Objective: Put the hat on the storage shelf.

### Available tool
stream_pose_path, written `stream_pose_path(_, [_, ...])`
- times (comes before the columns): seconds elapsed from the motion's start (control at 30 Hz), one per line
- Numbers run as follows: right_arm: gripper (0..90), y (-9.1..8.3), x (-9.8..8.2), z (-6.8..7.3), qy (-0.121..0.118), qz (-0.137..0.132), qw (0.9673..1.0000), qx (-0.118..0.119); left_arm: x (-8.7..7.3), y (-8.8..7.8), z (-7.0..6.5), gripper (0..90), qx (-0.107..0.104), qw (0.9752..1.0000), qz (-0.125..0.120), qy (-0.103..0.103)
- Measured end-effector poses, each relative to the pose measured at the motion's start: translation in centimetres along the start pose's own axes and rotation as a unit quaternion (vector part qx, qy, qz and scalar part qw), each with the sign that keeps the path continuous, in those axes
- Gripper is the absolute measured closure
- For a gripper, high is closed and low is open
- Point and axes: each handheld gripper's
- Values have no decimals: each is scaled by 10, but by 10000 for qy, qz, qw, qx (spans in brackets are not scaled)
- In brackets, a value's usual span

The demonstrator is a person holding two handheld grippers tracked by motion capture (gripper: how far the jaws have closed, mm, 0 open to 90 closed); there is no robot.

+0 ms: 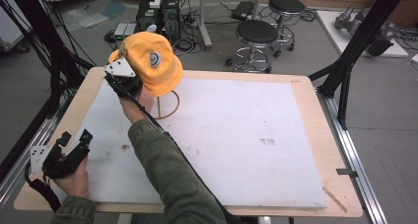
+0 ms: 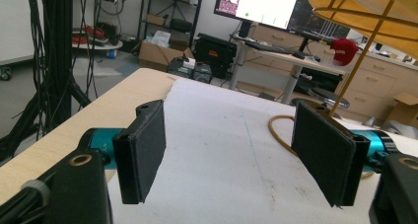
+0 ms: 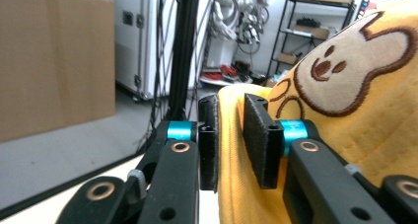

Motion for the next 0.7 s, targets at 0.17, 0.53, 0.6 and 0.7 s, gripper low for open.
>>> stream_pose_path(0.17, [632,1,-1,5,-72,116,9998,124,0,0,0,293,5,10000,-4,-3])
stream_pose_path(0.53, [378,-12,9,7,-43,-54,9999,93,0,-1,-1,294,-1,10000,-42,19])
stream_pose_path(0.6, [335,-15,12,4,37,-70,10000,52,0,-1,-2,294,-14,10000,-46,17])
stream_pose_path(0.7, [302,-26,18,-2,210,-123,9996,116,0,-2,-3,295,-41,10000,-46,54])
Point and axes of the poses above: each handheld gripper's, and its own axes: y roughly forward along the jaws, x roughly out of its top, z roughly to its left, and after that the axes turned 3 degrees about z, right-handed
